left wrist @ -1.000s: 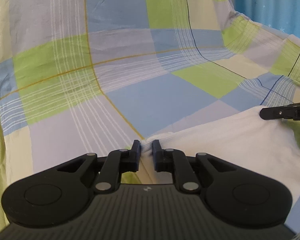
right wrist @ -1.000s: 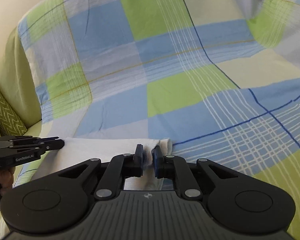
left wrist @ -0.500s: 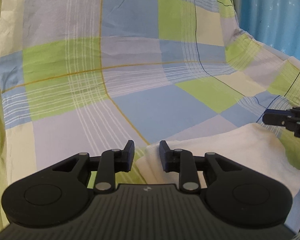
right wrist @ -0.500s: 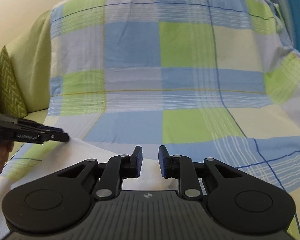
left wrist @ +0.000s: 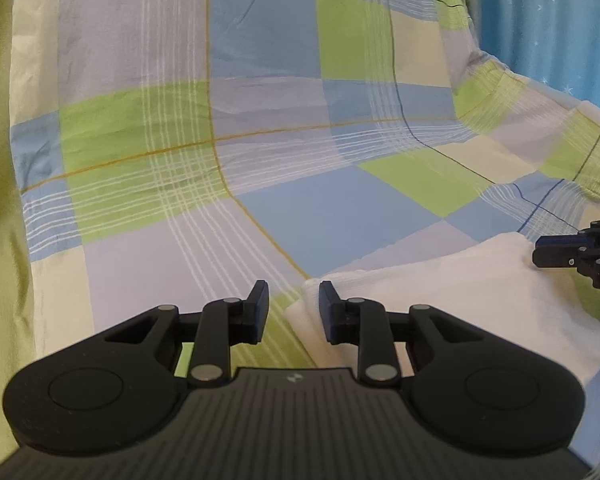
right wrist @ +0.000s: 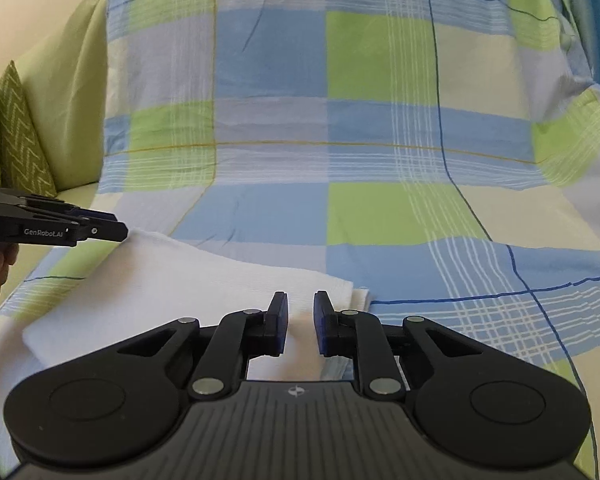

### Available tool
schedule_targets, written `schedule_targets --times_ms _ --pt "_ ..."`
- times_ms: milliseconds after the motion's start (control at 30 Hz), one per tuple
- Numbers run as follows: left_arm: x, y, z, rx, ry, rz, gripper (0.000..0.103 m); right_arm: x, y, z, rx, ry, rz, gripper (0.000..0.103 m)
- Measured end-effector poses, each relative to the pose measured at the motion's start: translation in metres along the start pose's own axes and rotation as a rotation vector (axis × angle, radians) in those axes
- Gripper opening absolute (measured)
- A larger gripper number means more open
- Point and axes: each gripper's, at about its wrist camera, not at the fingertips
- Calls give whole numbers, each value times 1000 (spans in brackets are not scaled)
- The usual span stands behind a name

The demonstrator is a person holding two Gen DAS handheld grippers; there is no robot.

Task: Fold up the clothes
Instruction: 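Pinch the folded white tank top edge with the left gripper while the right holds its other end, then grasp the folded tank top ends with the right gripper while the left grasps the other end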

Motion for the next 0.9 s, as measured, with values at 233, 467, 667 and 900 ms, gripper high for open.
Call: schedule_targets --times_ms 233,467,667,900 --pt "55 -20 -16 -91 172 -132 23 -35 -25 -20 -52 -79 105 19" --pt "53 -19 -45 -181 200 -144 23 -28 -32 -29 -86 -93 23 20" --pt "48 -37 -51 -190 240 -73 25 -23 -41 -36 -97 -111 -38 21" --pt "85 -74 -62 -108 488 -65 31 -42 -81 -46 15 -275 45 29"
Point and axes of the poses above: each gripper's, at about its wrist camera, not at the fingertips, and y roughly the way its jaws point, x to its right, z to its top, and after that the axes turned 12 degrees about -z, right-handed
